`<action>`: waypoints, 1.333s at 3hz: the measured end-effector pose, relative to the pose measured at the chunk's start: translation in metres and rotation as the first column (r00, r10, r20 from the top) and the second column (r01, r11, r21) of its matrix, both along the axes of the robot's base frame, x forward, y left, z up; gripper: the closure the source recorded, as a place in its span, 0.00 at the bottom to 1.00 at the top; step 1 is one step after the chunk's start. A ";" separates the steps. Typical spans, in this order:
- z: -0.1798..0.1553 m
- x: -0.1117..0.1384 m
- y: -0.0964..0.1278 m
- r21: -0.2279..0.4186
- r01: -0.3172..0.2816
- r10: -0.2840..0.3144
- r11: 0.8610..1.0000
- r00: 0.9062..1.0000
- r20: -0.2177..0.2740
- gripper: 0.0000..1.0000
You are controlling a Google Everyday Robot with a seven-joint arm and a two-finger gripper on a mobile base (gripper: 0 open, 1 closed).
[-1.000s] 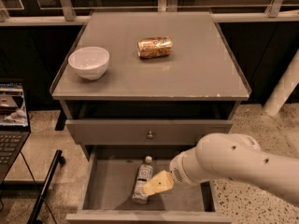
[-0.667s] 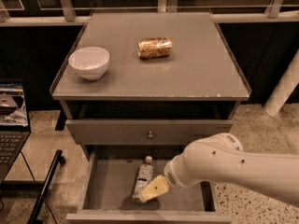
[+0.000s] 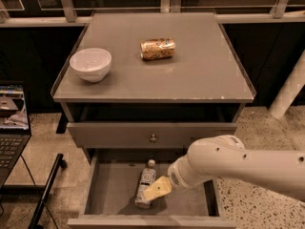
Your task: Pick blue plastic bottle from middle drawer and place on counter
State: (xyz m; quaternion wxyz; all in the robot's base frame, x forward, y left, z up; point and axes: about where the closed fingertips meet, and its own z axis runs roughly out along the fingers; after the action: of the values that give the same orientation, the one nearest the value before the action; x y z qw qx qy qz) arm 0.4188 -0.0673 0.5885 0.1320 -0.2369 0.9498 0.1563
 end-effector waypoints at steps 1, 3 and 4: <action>-0.028 0.017 0.015 0.049 0.025 -0.022 0.998 0.997 -0.073 0.00; -0.082 0.036 0.043 0.053 0.105 -0.093 0.993 0.979 -0.182 0.00; -0.085 0.037 0.046 0.089 0.117 -0.104 0.989 0.985 -0.137 0.00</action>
Offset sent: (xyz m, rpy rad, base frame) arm 0.0440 0.0551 -0.0892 0.1203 0.2211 -0.0844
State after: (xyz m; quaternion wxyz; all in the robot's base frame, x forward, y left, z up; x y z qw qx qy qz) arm 0.4556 -0.0213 0.5038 0.0888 -0.1664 0.9594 0.2096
